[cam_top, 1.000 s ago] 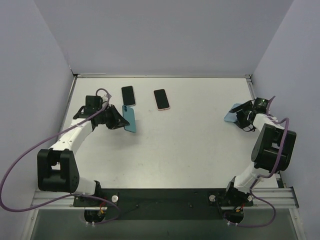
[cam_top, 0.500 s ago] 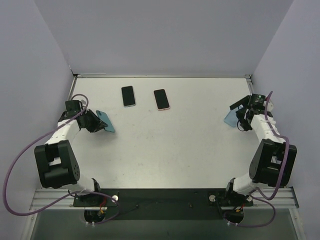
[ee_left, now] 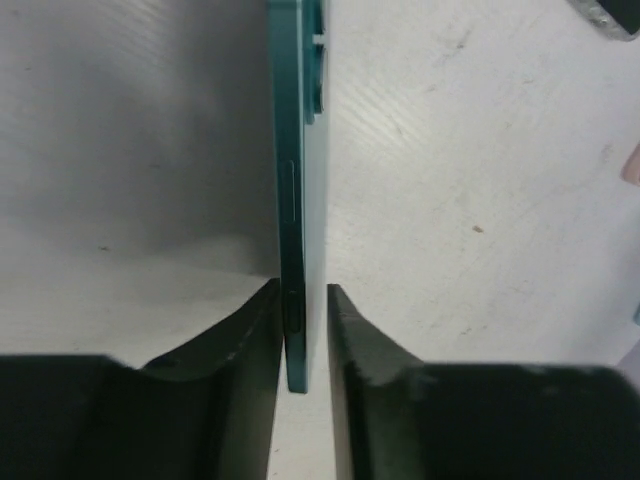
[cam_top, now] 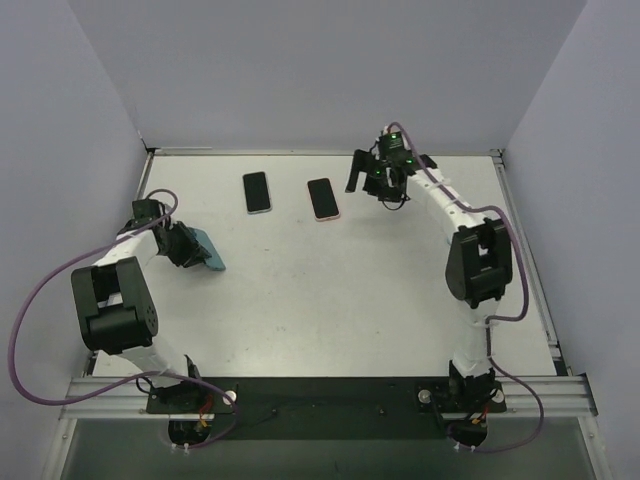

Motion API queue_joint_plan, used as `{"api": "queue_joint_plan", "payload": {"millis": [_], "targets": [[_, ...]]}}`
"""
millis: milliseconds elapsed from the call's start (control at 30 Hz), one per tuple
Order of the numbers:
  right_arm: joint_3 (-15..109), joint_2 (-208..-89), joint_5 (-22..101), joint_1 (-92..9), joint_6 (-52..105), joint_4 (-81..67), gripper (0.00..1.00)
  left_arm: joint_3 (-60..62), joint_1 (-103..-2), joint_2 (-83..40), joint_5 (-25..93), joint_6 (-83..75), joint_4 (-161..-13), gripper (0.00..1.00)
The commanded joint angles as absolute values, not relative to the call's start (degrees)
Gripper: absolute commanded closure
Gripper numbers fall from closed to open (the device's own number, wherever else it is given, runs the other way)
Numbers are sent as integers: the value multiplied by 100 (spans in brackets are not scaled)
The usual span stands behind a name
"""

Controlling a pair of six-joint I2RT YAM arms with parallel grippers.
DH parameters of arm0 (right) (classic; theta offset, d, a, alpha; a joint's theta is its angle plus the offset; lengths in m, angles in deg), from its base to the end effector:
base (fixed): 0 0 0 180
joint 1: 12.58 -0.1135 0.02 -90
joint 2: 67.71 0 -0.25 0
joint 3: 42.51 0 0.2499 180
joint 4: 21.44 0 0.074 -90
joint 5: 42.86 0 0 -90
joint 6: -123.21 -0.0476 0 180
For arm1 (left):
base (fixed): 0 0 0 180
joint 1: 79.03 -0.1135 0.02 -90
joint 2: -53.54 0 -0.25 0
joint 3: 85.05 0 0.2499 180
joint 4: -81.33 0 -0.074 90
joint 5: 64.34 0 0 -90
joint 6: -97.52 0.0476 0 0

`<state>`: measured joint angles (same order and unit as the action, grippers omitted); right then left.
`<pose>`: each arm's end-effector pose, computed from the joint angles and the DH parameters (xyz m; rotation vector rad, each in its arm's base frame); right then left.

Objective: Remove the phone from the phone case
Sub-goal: Place the phone at the center of the board, then pick up the phone at the center of the board.

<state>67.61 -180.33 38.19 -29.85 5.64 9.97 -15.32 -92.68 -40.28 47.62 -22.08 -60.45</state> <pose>0.4430 0.1455 0.2659 0.1070 2.2180 0.6113 0.3149 0.0581 0.1563 -0.8603 2.5144 -0.6008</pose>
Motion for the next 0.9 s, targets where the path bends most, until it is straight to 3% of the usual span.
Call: {"api": "queue_joint_plan", "payload": {"millis": [0,33,167,533,867], "targets": [[7895,-18925,3975,-3375,1053,2119,4,-1227,-9309,-4156,4184,-1946,-5130,61],[8053,-19205,4063,-3480,1079,2180,4,-1175,-9309,-4103,4157,-1868,-5050,41],[8537,-19699,4195,-3665,1071,2277,3,-1060,-9309,-3936,3956,-1718,-4628,15],[9671,-20718,4302,-3912,1308,2216,2,-910,-9309,-2628,4148,-1910,-4241,12],[10252,-21343,3792,-4193,1115,2110,0,-682,-9318,-2372,4640,-2122,-4206,12]]}}
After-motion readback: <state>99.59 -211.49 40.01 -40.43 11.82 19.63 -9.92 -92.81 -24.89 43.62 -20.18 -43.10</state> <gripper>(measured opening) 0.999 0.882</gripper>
